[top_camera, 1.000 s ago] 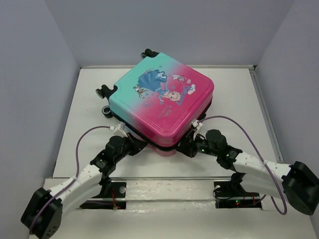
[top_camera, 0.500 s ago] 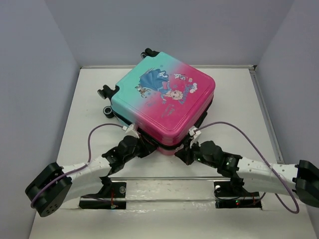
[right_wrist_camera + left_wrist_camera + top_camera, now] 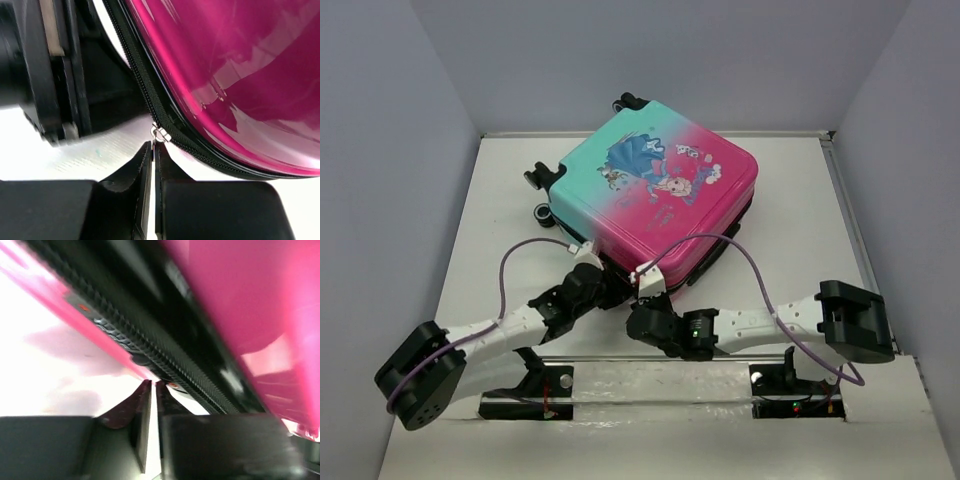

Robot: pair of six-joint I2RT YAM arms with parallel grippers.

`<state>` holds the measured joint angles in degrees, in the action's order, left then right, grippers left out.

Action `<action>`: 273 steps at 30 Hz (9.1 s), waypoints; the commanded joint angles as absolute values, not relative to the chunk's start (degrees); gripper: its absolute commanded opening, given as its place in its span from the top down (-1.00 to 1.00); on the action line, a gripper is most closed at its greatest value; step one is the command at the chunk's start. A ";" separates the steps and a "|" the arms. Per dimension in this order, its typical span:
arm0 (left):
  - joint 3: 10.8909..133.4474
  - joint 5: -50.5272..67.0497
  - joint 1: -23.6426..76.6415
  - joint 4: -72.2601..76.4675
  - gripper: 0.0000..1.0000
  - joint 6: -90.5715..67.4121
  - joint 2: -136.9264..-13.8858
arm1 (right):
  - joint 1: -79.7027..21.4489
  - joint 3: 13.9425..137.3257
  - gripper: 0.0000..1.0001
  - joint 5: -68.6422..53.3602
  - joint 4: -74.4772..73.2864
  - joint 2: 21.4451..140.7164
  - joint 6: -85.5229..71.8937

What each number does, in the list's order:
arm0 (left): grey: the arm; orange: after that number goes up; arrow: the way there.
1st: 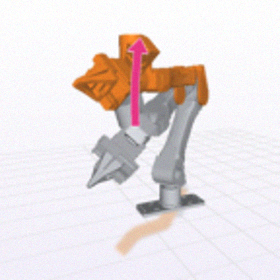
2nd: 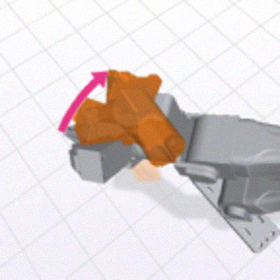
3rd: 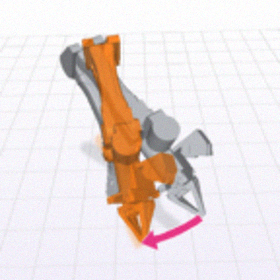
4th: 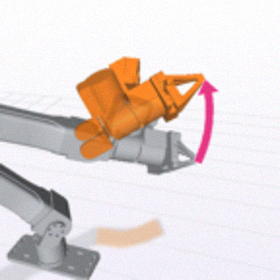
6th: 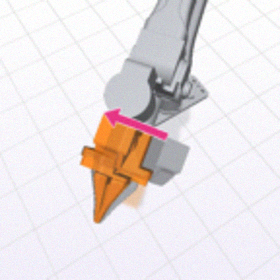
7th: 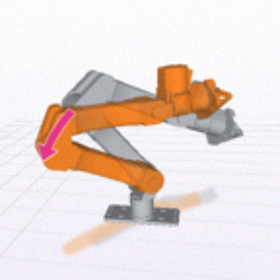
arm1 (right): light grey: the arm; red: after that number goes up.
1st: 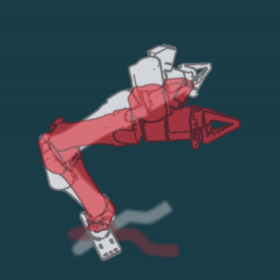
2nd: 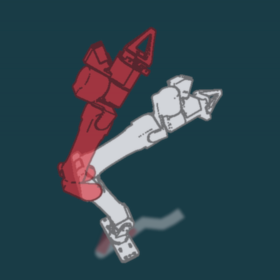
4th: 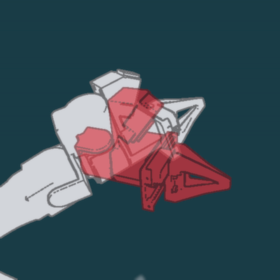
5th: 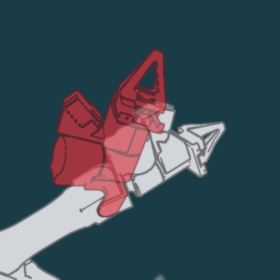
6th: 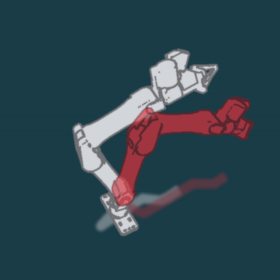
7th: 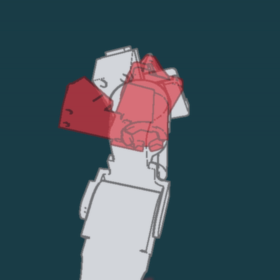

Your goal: Pack the luggage

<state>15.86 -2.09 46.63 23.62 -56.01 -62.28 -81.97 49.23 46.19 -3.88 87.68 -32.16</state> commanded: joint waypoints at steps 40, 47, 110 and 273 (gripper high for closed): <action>59.86 22.41 -3.08 22.22 -0.26 -52.29 -85.34 | -85.69 39.73 0.86 36.83 4.31 76.56 -35.33; 54.76 22.59 -3.08 34.87 0.80 -58.18 -85.61 | -85.69 39.02 0.86 37.53 3.52 73.83 -33.84; 22.07 -8.18 19.34 21.53 0.88 -46.05 -32.87 | -63.98 26.55 -0.29 35.78 -17.38 39.63 -43.88; 42.98 18.90 27.77 -34.10 -0.98 -18.02 -26.63 | -26.10 47.12 0.87 -24.70 -16.33 43.61 -21.97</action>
